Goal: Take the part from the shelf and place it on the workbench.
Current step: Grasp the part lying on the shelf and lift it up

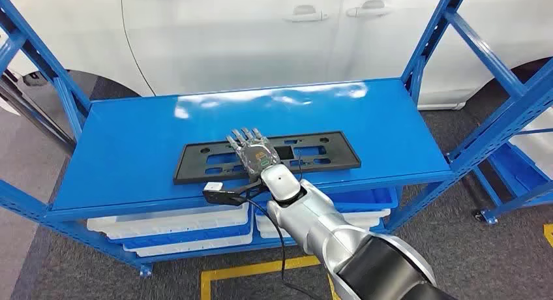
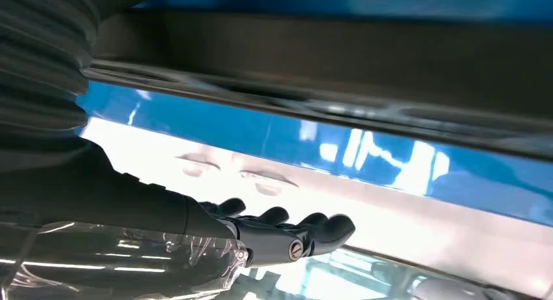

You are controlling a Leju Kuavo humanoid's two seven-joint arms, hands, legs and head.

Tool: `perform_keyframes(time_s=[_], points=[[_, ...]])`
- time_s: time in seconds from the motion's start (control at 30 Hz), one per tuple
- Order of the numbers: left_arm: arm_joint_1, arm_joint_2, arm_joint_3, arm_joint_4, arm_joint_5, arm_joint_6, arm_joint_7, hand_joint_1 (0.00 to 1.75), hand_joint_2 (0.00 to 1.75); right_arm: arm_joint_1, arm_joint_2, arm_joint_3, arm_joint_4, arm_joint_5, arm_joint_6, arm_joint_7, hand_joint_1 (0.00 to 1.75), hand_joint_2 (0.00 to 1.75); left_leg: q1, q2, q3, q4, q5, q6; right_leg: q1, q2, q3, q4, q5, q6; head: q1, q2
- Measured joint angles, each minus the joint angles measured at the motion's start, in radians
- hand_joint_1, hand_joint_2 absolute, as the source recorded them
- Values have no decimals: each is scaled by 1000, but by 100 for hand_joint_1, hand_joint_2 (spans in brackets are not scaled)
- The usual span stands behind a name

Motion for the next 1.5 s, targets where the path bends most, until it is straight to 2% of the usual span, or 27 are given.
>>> perform_keyframes(time_s=[0.07,0.13,0.23,0.27,0.3,0.33,0.4,0.43,0.53,0.6,0.67,0.77,0.8,0.83,0.87,0.93,0.97,1.0,1.1,1.17,1.2,1.27,1.3,1.33,1.37,1.43,1.5], points=[[0,0,0,0,0,0,0,0,0,-1,0,0,-1,-2,-2,-1,0,175,2,-1,9,-3,-3,6,-1,0,-4,14,-4,5,0,0],[-1,0,0,0,0,0,-1,0,0,-3,0,0,-2,-5,-6,-5,0,175,4,-3,23,-8,-11,17,-4,-1,-40,83,-24,16,0,0],[0,0,0,0,0,0,-2,0,0,-1,-1,0,-2,-8,-7,-9,0,175,4,-3,40,-8,-27,23,-10,-1,-171,274,-86,26,0,0],[1,1,0,0,0,0,-2,0,0,2,-1,0,-1,-8,-7,-9,0,175,4,-3,48,-8,-32,23,-11,-1,-204,305,-86,26,0,0],[3,1,0,0,0,1,-2,0,0,4,-1,0,-1,-7,-6,-9,21,175,4,-4,58,-8,-38,22,-11,-1,-217,296,-64,24,0,0],[3,1,0,0,0,2,-2,0,0,5,-2,0,0,-5,-4,-8,56,175,3,-6,69,-8,-46,21,-11,-1,-211,249,-21,20,0,0],[3,0,0,0,0,4,-4,0,0,5,-2,0,0,-1,2,-4,128,175,2,-8,87,-9,-58,18,-7,-1,-171,117,77,7,0,0],[3,-1,0,0,0,5,-6,0,0,4,-2,0,0,1,7,0,143,175,1,-8,93,-10,-63,16,-3,-1,-155,66,104,1,0,0],[3,-4,0,0,0,9,-9,0,0,1,-3,0,1,9,20,16,143,175,2,-10,96,-12,-70,-1,7,0,-144,11,102,-15,0,0],[6,-3,0,0,0,10,-10,0,0,1,-2,0,0,13,24,23,158,175,2,-8,102,-6,-71,-15,4,1,-130,-2,113,-24,-1,0],[4,-1,0,0,0,11,-11,0,0,-3,-1,0,0,14,26,26,174,175,3,-5,92,37,-99,-25,-1,-1,-111,-10,115,-31,-1,0],[2,0,0,0,0,12,-11,0,0,-5,-1,0,0,17,28,34,175,175,7,-3,-4,208,-185,-35,0,-2,-104,-12,108,-39,-2,0],[4,0,0,0,0,12,-11,0,0,-4,-1,0,0,20,29,39,175,175,7,-3,-32,247,-195,-37,1,0,-103,-11,106,-40,-2,0],[5,0,0,0,0,12,-11,0,0,-4,-1,0,0,22,29,44,175,175,7,-3,-43,250,-183,-37,2,1,-102,-8,103,-40,-2,0],[6,1,0,0,0,12,-12,0,0,-5,-1,0,0,24,29,49,175,175,8,-3,-34,212,-149,-36,1,3,-100,-5,100,-38,-2,0],[5,2,0,0,0,10,-13,0,0,-8,-2,0,0,27,30,58,175,175,7,-1,14,79,-68,-33,1,4,-95,1,92,-33,-2,0],[3,2,0,0,0,9,-14,0,0,-10,-2,0,0,29,31,64,175,175,5,0,34,26,-48,-29,2,4,-94,4,89,-29,-2,0],[2,2,0,0,0,7,-15,0,0,-12,-3,0,1,31,33,70,175,175,2,0,44,-3,-39,-22,2,4,-94,6,88,-25,-2,0],[2,2,0,0,0,6,-17,0,0,-12,-5,0,1,39,41,86,175,175,1,1,47,-13,-27,-1,3,5,-97,7,85,-10,-2,0],[1,1,0,0,0,6,-19,0,0,-14,-5,0,1,41,48,93,175,175,6,2,50,-19,-20,8,2,4,-110,37,63,2,-2,0],[0,1,0,0,0,6,-21,0,0,-15,-6,0,1,41,51,96,175,175,9,3,51,-21,-18,12,0,4,-130,80,37,9,-2,0],[-1,2,0,0,0,6,-23,0,0,-15,-8,0,2,41,56,99,175,175,8,3,49,-22,-18,14,-7,2,-195,213,-24,19,-2,0],[-1,2,0,1,0,6,-24,0,0,-14,-9,0,3,41,57,99,175,175,8,3,48,-21,-18,14,-12,2,-225,269,-41,22,-2,0],[0,2,0,1,0,6,-24,0,0,-13,-10,0,3,41,58,99,175,175,9,3,48,-21,-18,14,-15,2,-239,294,-41,24,-2,0],[0,2,0,1,0,6,-24,0,0,-12,-11,0,4,41,59,99,175,175,9,1,49,-21,-19,13,-19,2,-233,280,-21,25,-2,0],[-1,2,0,1,0,5,-26,0,0,-14,-12,0,4,42,59,99,175,175,10,-2,54,-21,-22,8,-22,0,-167,147,45,22,-1,0],[-3,2,0,1,0,0,-35,0,0,-16,-12,0,4,43,59,98,175,175,6,-4,55,-19,-26,-2,-18,-2,-110,31,83,15,-1,0]])
